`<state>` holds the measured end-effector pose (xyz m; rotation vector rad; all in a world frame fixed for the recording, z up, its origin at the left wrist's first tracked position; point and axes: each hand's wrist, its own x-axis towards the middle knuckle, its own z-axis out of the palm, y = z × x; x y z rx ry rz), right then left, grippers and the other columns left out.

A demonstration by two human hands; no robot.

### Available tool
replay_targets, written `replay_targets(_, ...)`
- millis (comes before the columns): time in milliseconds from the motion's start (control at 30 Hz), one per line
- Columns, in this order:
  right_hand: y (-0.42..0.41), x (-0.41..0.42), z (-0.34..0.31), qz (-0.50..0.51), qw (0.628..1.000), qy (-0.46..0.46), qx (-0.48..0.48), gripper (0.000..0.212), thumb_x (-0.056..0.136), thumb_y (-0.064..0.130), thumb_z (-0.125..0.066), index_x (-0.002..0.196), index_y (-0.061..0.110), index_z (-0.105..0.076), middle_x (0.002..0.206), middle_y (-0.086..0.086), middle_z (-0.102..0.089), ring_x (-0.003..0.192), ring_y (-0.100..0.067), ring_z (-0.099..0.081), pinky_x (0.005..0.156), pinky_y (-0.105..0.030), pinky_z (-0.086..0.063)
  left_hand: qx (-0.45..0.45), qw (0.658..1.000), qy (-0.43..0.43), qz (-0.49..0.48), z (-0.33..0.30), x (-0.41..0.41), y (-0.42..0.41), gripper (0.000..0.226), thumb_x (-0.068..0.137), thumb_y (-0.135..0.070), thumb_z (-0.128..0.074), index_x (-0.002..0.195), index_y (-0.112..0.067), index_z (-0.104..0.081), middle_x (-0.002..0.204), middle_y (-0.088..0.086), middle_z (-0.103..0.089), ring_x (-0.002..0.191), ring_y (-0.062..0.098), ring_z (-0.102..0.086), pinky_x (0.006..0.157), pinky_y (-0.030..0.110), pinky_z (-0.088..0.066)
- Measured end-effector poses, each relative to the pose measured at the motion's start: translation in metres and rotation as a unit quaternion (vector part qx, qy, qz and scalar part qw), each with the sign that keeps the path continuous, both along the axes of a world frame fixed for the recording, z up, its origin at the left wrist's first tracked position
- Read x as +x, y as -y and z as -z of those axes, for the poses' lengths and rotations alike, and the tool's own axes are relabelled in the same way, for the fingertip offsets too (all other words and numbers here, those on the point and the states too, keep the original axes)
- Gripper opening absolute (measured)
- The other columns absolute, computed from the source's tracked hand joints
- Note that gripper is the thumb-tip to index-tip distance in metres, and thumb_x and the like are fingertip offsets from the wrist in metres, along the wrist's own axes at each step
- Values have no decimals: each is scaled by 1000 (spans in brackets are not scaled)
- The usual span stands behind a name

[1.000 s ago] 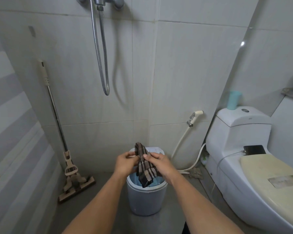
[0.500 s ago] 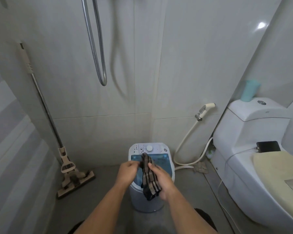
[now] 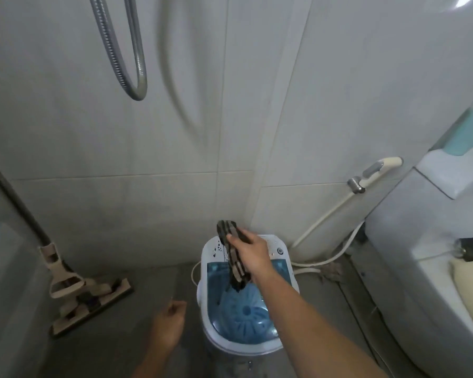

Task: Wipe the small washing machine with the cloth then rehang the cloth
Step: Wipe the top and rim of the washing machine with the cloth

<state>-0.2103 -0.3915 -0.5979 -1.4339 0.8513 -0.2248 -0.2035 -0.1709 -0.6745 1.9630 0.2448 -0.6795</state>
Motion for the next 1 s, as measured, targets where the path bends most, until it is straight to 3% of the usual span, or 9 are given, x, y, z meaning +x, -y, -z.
replay_targets(133,8,43,26,-125,935,-79,-321,60,91,52,-67,143,26,-56,129,-4,-56,110,-19,-63,103,-39,-52,-18,1000,4,-14,17,10,8,21,89,-5,-64,73,-18,-66,60,-13,-64,85,20,-61,69,22,-44)
replay_targets(200,4,49,42,-199,868,-122,-439,58,96,52,-59,147,25,-49,131,-8,-44,112,-29,-59,96,-43,-54,-32,999,-7,-4,25,11,13,12,90,-10,-64,83,-19,-67,72,-5,-67,89,22,-63,78,26,-45)
replay_targets(267,-2,48,54,-264,804,-151,-511,56,99,52,-52,147,23,-47,132,-11,-41,113,-34,-55,89,-47,-56,-59,998,-17,-5,46,14,14,8,90,-17,-67,88,-25,-70,88,8,-73,98,31,-69,90,42,-52)
replay_targets(333,-3,46,65,-279,774,-159,-546,53,102,50,-46,147,21,-46,133,-12,-40,114,-35,-53,85,-48,-57,-84,996,-39,-17,62,16,15,14,90,-19,-66,102,-24,-72,94,12,-74,100,34,-69,88,48,-55)
replay_targets(433,-3,43,74,-267,750,-147,-587,50,104,44,-44,145,17,-47,136,-13,-41,114,-34,-52,80,-47,-58,-136,990,-31,-32,54,15,24,19,94,-12,-61,109,-19,-70,97,15,-76,81,23,-69,65,28,-56)
replay_targets(567,-1,43,75,-275,740,-140,-597,48,106,41,-41,147,17,-45,133,-11,-44,112,-31,-52,80,-46,-57,-172,984,-33,-33,56,12,28,22,93,-3,-59,101,-21,-69,76,0,-78,65,14,-70,54,19,-56)
replay_targets(700,-2,33,75,-291,732,-136,-601,52,107,39,-40,154,17,-34,130,-8,-45,110,-28,-51,82,-43,-55,-197,979,-41,-36,56,11,29,24,93,2,-58,101,-18,-67,69,-7,-77,58,6,-71,54,20,-57)
replay_targets(833,1,28,70,-325,719,-117,-604,48,106,40,-43,149,19,-41,126,-8,-48,110,-27,-52,77,-42,-55,-201,978,-44,-35,57,12,29,23,92,-2,-61,108,-16,-68,73,-6,-78,64,11,-72,60,25,-60)
replay_targets(1000,16,45,66,-271,732,-73,-621,44,101,38,-54,139,17,-56,115,-9,-53,104,-28,-53,65,-42,-56,-201,978,-42,-40,58,11,29,25,92,-2,-61,112,-15,-69,73,-6,-78,71,20,-70,64,28,-59)
